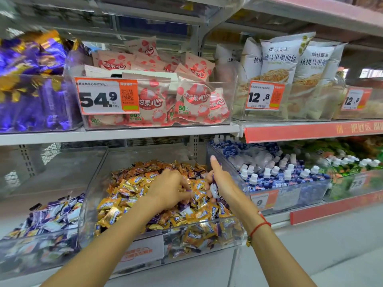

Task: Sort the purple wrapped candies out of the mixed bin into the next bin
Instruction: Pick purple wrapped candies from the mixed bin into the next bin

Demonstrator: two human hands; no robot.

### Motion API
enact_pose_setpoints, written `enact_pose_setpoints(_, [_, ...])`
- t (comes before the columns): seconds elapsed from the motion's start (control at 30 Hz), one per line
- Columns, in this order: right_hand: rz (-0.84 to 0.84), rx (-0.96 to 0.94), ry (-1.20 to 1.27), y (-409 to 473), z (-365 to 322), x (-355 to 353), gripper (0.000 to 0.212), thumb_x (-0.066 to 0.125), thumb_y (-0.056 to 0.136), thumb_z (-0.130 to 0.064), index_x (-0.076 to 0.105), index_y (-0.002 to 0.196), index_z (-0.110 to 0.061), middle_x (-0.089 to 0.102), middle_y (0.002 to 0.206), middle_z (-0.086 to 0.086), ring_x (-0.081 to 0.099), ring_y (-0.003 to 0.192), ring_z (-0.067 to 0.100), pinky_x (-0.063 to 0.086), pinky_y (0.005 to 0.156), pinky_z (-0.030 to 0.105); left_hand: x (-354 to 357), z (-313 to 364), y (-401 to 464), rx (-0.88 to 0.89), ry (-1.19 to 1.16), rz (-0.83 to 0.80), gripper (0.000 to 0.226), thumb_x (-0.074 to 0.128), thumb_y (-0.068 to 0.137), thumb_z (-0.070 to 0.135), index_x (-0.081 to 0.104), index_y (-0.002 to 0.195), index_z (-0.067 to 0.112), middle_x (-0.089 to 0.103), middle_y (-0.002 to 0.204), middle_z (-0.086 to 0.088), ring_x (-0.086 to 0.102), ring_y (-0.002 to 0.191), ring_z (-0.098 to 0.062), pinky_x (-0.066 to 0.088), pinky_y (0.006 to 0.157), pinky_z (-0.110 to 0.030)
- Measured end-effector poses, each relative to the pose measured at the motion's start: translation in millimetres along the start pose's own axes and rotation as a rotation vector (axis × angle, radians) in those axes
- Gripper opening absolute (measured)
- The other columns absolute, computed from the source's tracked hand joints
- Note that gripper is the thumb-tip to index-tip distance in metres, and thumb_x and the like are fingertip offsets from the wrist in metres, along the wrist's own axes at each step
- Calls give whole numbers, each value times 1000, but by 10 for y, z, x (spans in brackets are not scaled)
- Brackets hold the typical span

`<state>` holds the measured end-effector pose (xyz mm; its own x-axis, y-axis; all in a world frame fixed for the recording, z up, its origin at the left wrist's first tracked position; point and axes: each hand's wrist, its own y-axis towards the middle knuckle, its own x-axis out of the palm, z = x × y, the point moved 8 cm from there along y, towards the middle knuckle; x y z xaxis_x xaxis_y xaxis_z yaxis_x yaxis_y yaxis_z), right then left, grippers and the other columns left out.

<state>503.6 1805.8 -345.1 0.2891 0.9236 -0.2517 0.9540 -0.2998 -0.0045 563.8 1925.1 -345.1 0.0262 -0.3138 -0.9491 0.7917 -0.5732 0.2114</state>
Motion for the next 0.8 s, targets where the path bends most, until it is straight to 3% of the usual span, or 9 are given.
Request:
enact_pose_setpoints(0.07, [-45, 16, -10, 1, 11, 47, 56, 30, 103, -45, 47, 62, -11, 55, 66, 8, 47, 48, 18, 43, 52, 27, -188, -166, -148, -104, -421, 103, 25, 67, 86, 43, 74, 103, 26, 67, 110, 16, 59, 101, -5, 48, 74, -24])
enact_pose_setpoints(0.17, [-184, -36, -28, -20, -20, 214, 25, 39, 103, -23, 58, 92, -12, 57, 83, 4, 51, 55, 14, 43, 49, 24, -286, -321, -365, -280, -982, 79, 25, 75, 82, 31, 72, 105, 23, 71, 101, 11, 65, 92, 0, 54, 70, -17])
enact_pose_setpoints(0.23, [-314, -89, -6, -77, -79, 360, 22, 45, 102, -28, 56, 120, -20, 60, 93, -1, 56, 63, 10, 44, 51, 20, -338, -407, -461, -358, -1096, 95, 31, 81, 75, 28, 73, 105, 22, 73, 102, 3, 67, 96, -7, 56, 75, -21])
enact_pose_setpoints(0.3, [-384, -183, -134, -106, -158, 479, 36, 52, 98, -39, 50, 133, -30, 63, 107, -8, 59, 78, 2, 43, 62, 17, -402, -447, -522, -402, -1108, 139, 33, 84, 71, 29, 73, 101, 23, 73, 101, 1, 68, 98, -11, 56, 81, -26])
enact_pose_setpoints(0.37, [-356, -297, -290, -118, -249, 553, 38, 54, 96, -40, 53, 132, -30, 60, 120, -9, 61, 81, -3, 44, 63, 15, -446, -415, -563, -431, -1090, 144, 31, 84, 71, 30, 73, 98, 22, 73, 98, 1, 70, 92, -9, 57, 82, -27])
enact_pose_setpoints(0.47, [-243, -354, -338, -135, -327, 553, 25, 50, 98, -36, 65, 108, -19, 61, 92, -11, 55, 51, 8, 43, 45, 22, -545, -404, -616, -401, -994, 178, 32, 79, 74, 42, 70, 98, 22, 73, 91, 5, 70, 84, -6, 57, 82, -31])
enact_pose_setpoints(0.57, [-202, -270, -320, -76, -241, 473, 25, 48, 99, -36, 60, 93, -16, 55, 84, -4, 57, 53, 10, 41, 43, 19, -584, -461, -733, -322, -399, 157, 39, 65, 78, 63, 66, 99, 31, 67, 92, 16, 65, 88, -5, 52, 79, -30])
enact_pose_setpoints(0.67, [-218, -180, -305, -47, -183, 393, 26, 47, 101, -30, 58, 97, -7, 58, 92, -4, 57, 53, 7, 42, 45, 18, -372, -452, -820, -200, 147, 52, 41, 61, 83, 61, 70, 104, 27, 65, 104, 9, 57, 102, -13, 47, 74, -30])
enact_pose_setpoints(0.8, [-230, -164, -292, -53, -165, 345, 23, 46, 101, -27, 60, 96, -9, 64, 104, 3, 58, 55, 10, 41, 46, 19, -309, -337, -831, -19, 134, 103, 27, 65, 87, 46, 69, 110, 32, 62, 114, 10, 49, 108, -14, 39, 83, -28])
